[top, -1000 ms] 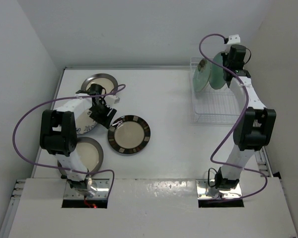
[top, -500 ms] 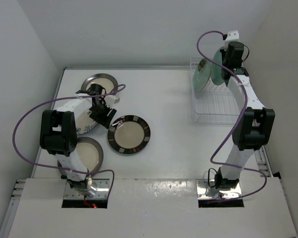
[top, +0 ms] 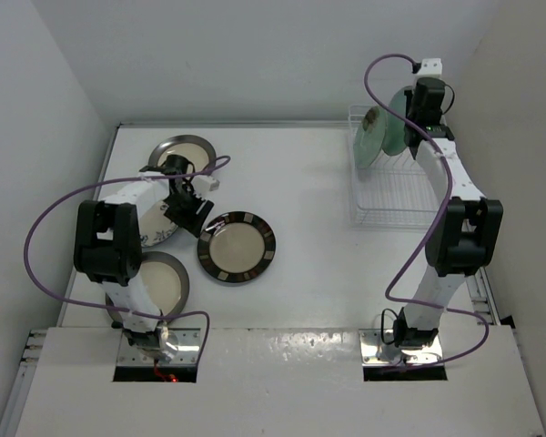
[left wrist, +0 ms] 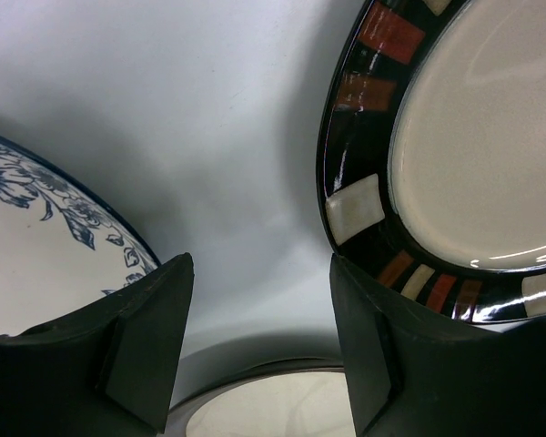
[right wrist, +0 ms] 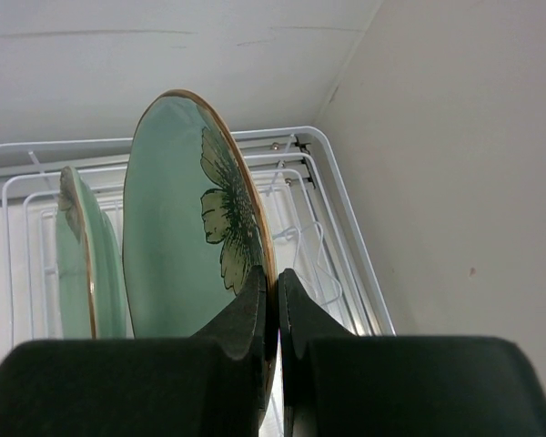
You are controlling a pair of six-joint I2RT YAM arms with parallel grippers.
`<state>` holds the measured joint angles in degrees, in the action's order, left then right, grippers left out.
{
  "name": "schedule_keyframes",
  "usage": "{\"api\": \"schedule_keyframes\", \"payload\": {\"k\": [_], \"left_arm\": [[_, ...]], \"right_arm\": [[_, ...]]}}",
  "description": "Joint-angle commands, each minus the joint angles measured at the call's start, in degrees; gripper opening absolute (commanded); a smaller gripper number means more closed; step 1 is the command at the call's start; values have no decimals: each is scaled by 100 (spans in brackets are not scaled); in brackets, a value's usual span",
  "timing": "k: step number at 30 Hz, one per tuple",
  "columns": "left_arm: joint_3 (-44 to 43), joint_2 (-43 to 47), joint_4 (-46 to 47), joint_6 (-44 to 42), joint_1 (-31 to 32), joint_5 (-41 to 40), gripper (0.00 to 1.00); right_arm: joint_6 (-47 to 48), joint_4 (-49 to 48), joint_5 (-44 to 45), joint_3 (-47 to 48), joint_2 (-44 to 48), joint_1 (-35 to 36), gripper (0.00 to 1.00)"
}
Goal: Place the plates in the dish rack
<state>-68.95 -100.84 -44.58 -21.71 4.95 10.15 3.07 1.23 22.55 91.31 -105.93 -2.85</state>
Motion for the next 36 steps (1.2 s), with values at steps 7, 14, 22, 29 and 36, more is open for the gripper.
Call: {"api": "schedule_keyframes", "payload": {"k": [7,14,22,29,36], "left_arm": [[-189,-76,-77,80,32,75,67],[-241,-129,-130,80,32,75,67],[-242,-129,-130,80,32,75,67],[-242,-129,-130,80,32,75,67],[-242,-129,-130,27,-20,127,67]], "right_arm": [[237,-1019,303,-34,169,171,0],[343,-1511,619,-500,-24,478,0],[659,-2091,988,-693,-349,821,0],[748,-2417,1295,-860,-534,1014,42],[984,-2724,2157,-904,-148,1015,75]]}}
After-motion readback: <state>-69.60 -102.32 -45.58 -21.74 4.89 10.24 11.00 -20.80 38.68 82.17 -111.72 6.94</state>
